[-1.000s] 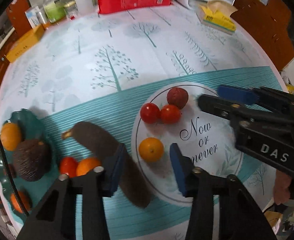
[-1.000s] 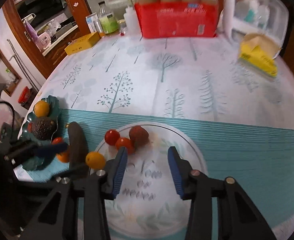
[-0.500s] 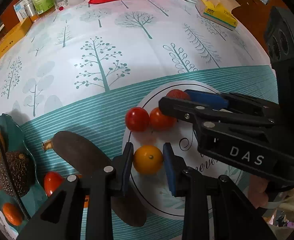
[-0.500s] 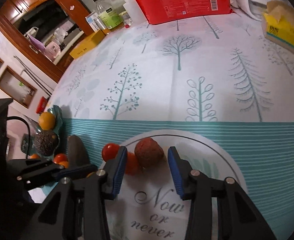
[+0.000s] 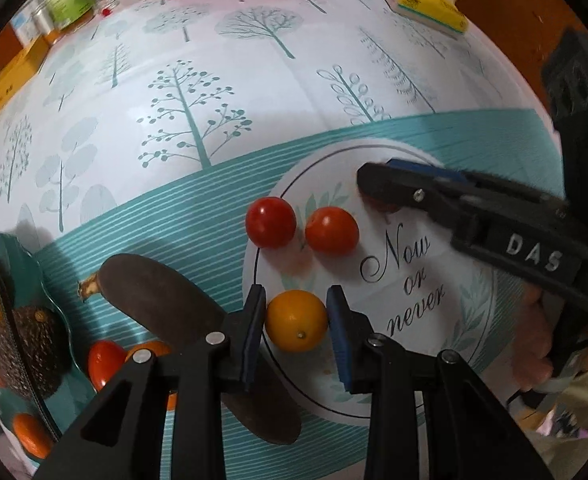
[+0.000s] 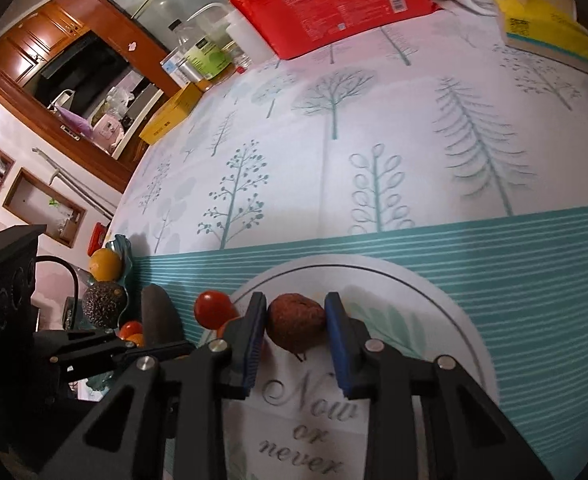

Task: Organize fruits
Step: 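Carry the small orange and lychee with both tools over the green plate and lower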

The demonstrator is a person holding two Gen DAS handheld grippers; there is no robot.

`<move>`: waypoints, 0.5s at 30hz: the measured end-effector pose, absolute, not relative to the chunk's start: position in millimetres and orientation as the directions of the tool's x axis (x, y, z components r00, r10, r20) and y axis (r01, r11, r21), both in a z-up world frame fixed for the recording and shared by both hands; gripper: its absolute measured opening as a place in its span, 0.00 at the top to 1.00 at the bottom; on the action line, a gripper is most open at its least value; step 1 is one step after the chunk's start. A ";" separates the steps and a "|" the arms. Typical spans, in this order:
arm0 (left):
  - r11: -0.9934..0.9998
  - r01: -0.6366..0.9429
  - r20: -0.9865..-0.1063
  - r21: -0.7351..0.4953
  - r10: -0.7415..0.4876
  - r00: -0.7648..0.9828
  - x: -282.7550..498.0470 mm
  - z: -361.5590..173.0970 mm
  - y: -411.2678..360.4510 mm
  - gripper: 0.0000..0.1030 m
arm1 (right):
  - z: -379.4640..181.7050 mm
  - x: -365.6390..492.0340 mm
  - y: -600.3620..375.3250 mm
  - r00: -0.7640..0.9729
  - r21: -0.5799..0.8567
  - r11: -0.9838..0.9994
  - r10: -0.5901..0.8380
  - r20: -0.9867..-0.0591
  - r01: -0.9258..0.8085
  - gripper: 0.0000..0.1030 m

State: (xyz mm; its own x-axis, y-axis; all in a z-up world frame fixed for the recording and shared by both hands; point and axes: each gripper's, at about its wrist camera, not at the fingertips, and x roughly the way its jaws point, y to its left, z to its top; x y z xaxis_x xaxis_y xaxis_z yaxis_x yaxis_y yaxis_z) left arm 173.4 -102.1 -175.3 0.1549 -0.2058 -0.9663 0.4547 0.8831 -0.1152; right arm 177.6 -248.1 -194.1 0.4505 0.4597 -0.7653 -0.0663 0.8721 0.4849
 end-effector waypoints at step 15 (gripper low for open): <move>0.851 0.525 -0.987 0.011 -0.075 0.143 169.3 -179.6 -129.9 0.71 | -191.5 170.2 -237.8 0.414 0.331 0.929 0.370 -0.832 -0.165 0.70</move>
